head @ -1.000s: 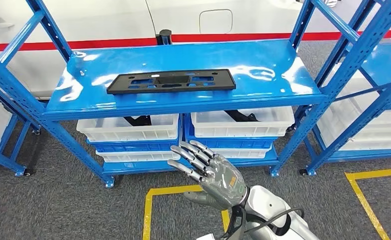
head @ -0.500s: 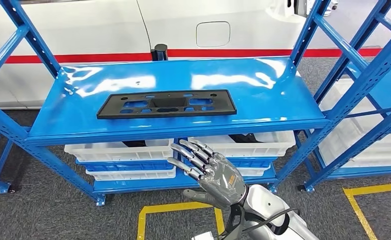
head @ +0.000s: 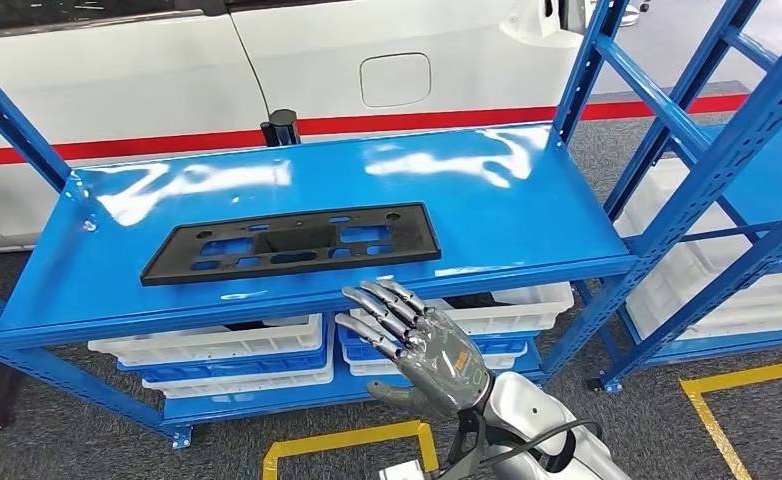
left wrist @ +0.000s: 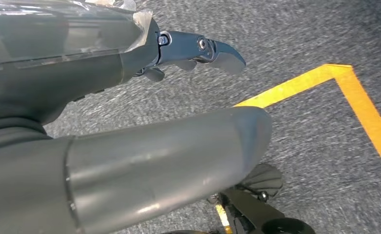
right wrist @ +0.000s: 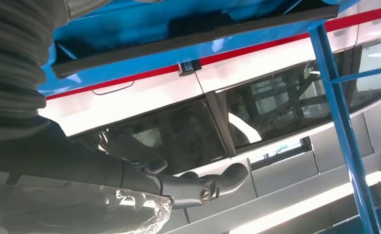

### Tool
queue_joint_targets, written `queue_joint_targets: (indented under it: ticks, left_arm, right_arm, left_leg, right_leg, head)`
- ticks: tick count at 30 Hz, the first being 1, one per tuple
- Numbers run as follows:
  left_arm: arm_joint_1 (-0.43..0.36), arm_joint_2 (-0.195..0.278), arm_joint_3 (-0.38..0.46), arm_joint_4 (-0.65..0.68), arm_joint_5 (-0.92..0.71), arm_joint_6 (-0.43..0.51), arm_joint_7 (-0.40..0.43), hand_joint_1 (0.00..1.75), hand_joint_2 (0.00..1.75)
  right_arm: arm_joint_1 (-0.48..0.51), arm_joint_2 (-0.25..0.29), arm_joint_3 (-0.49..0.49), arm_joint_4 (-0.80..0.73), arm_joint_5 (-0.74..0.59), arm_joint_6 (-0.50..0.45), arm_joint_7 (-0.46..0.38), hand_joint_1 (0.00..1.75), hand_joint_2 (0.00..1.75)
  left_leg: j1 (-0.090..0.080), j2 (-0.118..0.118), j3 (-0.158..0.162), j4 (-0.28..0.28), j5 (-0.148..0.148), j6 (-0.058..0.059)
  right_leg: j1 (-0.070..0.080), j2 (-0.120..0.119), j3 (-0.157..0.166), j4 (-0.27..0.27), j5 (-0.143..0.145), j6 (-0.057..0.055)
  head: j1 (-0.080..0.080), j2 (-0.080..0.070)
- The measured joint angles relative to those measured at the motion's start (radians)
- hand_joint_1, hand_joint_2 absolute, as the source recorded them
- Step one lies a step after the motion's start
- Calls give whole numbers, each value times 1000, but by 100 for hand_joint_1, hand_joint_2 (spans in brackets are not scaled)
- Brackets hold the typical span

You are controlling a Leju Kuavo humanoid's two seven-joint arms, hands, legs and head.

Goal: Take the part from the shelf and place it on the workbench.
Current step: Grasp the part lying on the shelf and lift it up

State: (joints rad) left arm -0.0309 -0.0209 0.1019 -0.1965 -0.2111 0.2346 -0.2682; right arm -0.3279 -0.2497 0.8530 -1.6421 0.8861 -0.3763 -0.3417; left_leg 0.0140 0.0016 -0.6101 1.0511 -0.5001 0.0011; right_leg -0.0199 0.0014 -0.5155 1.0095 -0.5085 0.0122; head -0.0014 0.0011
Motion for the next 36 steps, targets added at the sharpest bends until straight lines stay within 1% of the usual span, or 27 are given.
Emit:
queue_joint_targets:
  ticks: [1,2,4,5,6,9,10,11,12,13,14,15,16,18,20,21,22,24,25,26,27,28,29,30,31,32,36]
  left_arm:
    - [0,0,0,0,0,1,0,0,0]
    - [1,0,0,0,-3,3,-1,0,0]
    - [0,-1,-1,0,-12,9,0,0,0]
    - [-2,-2,-2,0,-20,12,4,0,0]
    - [-4,-2,-5,-1,-27,14,9,0,0]
    - [-14,-3,-14,-2,-42,13,32,0,0]
    - [-16,-3,-17,-2,-45,12,38,0,0]
    - [-17,-4,-21,-3,-47,11,42,0,0]
    - [-18,-4,-24,-3,-49,10,44,0,0]
    - [-19,-5,-27,-3,-50,10,45,0,0]
    - [-19,-6,-29,-3,-50,11,45,0,0]
    - [-20,-7,-29,-4,-50,13,45,0,0]
    - [-21,-9,-29,-4,-49,15,45,0,0]
    - [-21,-12,-29,-4,-47,20,45,0,0]
    - [-22,-14,-29,-4,-45,21,45,0,0]
    - [-22,-16,-29,-4,-43,21,46,0,0]
    - [-22,-18,-29,-5,-42,21,48,0,0]
    - [-21,-21,-30,-5,-42,20,53,0,0]
    - [-19,-22,-31,-5,-42,20,56,0,0]
    - [-18,-23,-32,-5,-42,19,59,0,0]
    - [-18,-23,-33,-5,-43,18,62,0,0]
    - [-19,-23,-34,-5,-45,17,66,0,0]
    - [-21,-23,-35,-5,-47,15,69,0,0]
    - [-23,-23,-37,-5,-50,12,72,0,0]
    - [-26,-23,-39,-5,-52,10,74,0,0]
    - [-27,-25,-42,-5,-53,9,75,0,0]
    - [-30,-27,-52,-5,-58,9,84,0,0]
  right_arm:
    - [0,1,0,2,-1,4,0,0,175]
    - [0,3,1,4,-4,7,0,0,175]
    - [-7,9,3,7,-11,19,-1,0,175]
    - [-15,14,6,10,-15,27,-2,0,175]
    - [-26,20,10,14,-20,38,-4,0,175]
    - [-60,48,39,43,-35,72,-5,0,175]
    - [-72,62,55,57,-40,83,-3,0,175]
    - [-84,77,71,70,-45,91,-1,0,175]
    - [-96,93,87,82,-49,96,3,0,175]
    - [-108,109,101,92,-52,100,7,0,175]
    - [-118,121,113,101,-54,102,9,0,175]
    - [-128,133,124,108,-55,104,11,0,175]
    - [-138,142,133,115,-56,108,12,0,175]
    - [-158,163,154,130,-57,119,18,0,175]
    - [-182,191,174,148,-57,128,34,0,175]
    - [-196,208,184,161,-57,130,45,0,175]
    - [-210,223,194,176,-57,129,56,0,175]
    - [-236,247,210,217,-57,123,80,0,175]
    - [-248,257,215,241,-58,119,90,0,175]
    - [-259,266,219,266,-59,113,99,0,175]
    - [-271,276,222,292,-61,106,107,0,175]
    - [-284,286,226,322,-63,99,116,0,175]
    - [-297,296,228,351,-66,94,124,0,175]
    - [-310,305,230,378,-69,90,132,0,175]
    - [-321,313,232,402,-73,88,137,0,175]
    - [-329,318,232,423,-76,86,141,0,175]
    - [-351,335,233,501,-77,73,162,0,175]
  left_leg:
    - [-4,1,7,-18,17,6]
    - [-7,-1,9,-17,20,11]
    - [-7,-3,24,-27,39,21]
    - [-5,-3,29,-33,44,25]
    - [-3,-3,35,-38,45,30]
    - [-3,-4,41,-42,36,39]
    - [-4,-6,44,-42,31,40]
    - [-4,-8,50,-42,25,39]
    - [-4,-11,59,-41,18,38]
    - [-4,-14,69,-42,11,35]
    - [-5,-16,75,-42,3,32]
    - [-7,-19,80,-41,-5,27]
    - [-8,-21,83,-42,-12,22]
    - [-9,-21,88,-45,-20,11]
    - [-5,-17,86,-35,-31,0]
    - [-4,-15,72,-5,-47,-7]
    - [-1,-12,44,46,-69,-12]
    - [3,-9,-40,181,-115,-22]
    - [5,-8,-75,225,-119,-26]
    - [7,-7,-94,234,-103,-28]
    - [10,-6,-91,202,-67,-30]
    - [13,-4,-70,138,-18,-31]
    - [15,-2,-43,70,19,-33]
    - [15,-2,-18,14,44,-31]
    - [14,-3,-2,-20,56,-28]
    - [12,-5,4,-30,55,-24]
    - [5,-9,5,-33,57,-16]
  right_leg:
    - [2,0,2,0,-5,6]
    - [5,1,7,-1,-10,12]
    - [7,0,11,2,-19,24]
    - [8,0,4,20,-29,26]
    - [9,-1,-16,57,-45,25]
    - [8,-1,-147,253,-98,20]
    - [8,-1,-183,291,-97,23]
    - [8,-1,-198,289,-78,31]
    - [8,-1,-193,247,-43,40]
    - [8,-1,-171,175,2,48]
    - [8,-1,-146,105,41,50]
    - [10,-1,-124,52,68,46]
    - [12,-1,-111,22,81,37]
    - [16,0,-104,13,80,18]
    - [9,2,-98,7,78,6]
    - [4,3,-93,5,75,-1]
    - [1,2,-88,4,72,-7]
    - [3,1,-81,4,64,-18]
    - [3,1,-78,4,61,-20]
    - [4,1,-74,4,57,-20]
    - [3,2,-68,4,52,-19]
    - [2,3,-61,4,47,-15]
    - [3,3,-55,4,42,-10]
    - [6,4,-51,5,38,-5]
    - [10,4,-50,6,34,-1]
    - [14,4,-50,7,33,0]
    - [13,0,-45,-2,32,-3]
  head:
    - [0,0]
    - [1,0]
    - [0,0]
    - [1,0]
    - [1,0]
    - [2,0]
    - [2,0]
    - [2,0]
    - [2,0]
    - [2,0]
    - [2,0]
    - [2,0]
    - [2,0]
    - [1,0]
    - [0,0]
    - [-2,0]
    - [-3,0]
    - [-6,0]
    - [-6,0]
    - [-6,0]
    - [-6,0]
    - [-6,0]
    - [-7,0]
    - [-7,0]
    - [-7,0]
    - [-7,0]
    - [-7,0]
